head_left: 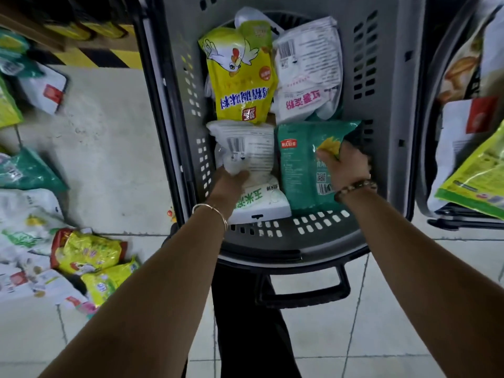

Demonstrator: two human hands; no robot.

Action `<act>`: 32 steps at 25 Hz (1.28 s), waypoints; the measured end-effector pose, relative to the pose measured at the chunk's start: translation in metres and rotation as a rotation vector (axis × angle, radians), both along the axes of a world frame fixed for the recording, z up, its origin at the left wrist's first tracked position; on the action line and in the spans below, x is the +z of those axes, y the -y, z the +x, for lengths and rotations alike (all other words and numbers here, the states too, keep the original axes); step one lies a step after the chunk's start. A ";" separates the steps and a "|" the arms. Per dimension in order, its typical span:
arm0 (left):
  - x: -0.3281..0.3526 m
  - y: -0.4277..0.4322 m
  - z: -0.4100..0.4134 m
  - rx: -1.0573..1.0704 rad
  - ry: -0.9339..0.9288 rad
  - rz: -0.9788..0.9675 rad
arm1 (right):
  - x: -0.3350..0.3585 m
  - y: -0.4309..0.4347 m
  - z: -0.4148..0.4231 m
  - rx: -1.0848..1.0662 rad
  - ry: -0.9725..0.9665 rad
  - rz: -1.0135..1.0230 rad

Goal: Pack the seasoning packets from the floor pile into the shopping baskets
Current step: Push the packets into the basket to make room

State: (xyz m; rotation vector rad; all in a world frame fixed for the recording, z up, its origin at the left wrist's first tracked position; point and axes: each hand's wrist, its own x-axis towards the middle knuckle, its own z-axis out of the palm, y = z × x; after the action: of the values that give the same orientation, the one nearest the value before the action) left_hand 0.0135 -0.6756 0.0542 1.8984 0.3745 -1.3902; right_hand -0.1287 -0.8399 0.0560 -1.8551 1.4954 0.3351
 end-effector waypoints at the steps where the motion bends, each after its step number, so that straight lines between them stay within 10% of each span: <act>1: -0.004 0.000 0.003 0.027 -0.002 0.015 | -0.002 -0.001 0.002 -0.042 -0.004 -0.031; 4: 0.009 0.003 0.000 -0.078 0.200 0.104 | 0.011 -0.008 0.005 -0.258 0.150 -0.183; 7: 0.030 0.006 -0.021 -0.547 0.609 -0.019 | 0.026 -0.027 0.001 0.066 0.284 -0.481; 10: 0.015 0.006 -0.023 -1.137 0.697 0.061 | 0.018 -0.039 0.001 0.558 -0.007 -0.179; 16: -0.036 0.011 -0.024 -1.363 0.602 0.240 | -0.032 -0.027 -0.009 0.729 -0.337 0.076; 26: -0.003 0.019 -0.010 -1.219 0.601 0.052 | -0.012 -0.036 0.006 0.681 -0.424 -0.022; 32: 0.098 -0.036 0.020 -0.561 0.804 -0.193 | 0.083 -0.073 0.064 0.597 0.092 -0.304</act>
State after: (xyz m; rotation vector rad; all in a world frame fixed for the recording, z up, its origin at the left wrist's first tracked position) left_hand 0.0338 -0.6391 0.1521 2.2880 -0.6985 -0.8036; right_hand -0.0646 -0.7670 0.1394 -2.5112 0.9386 0.3015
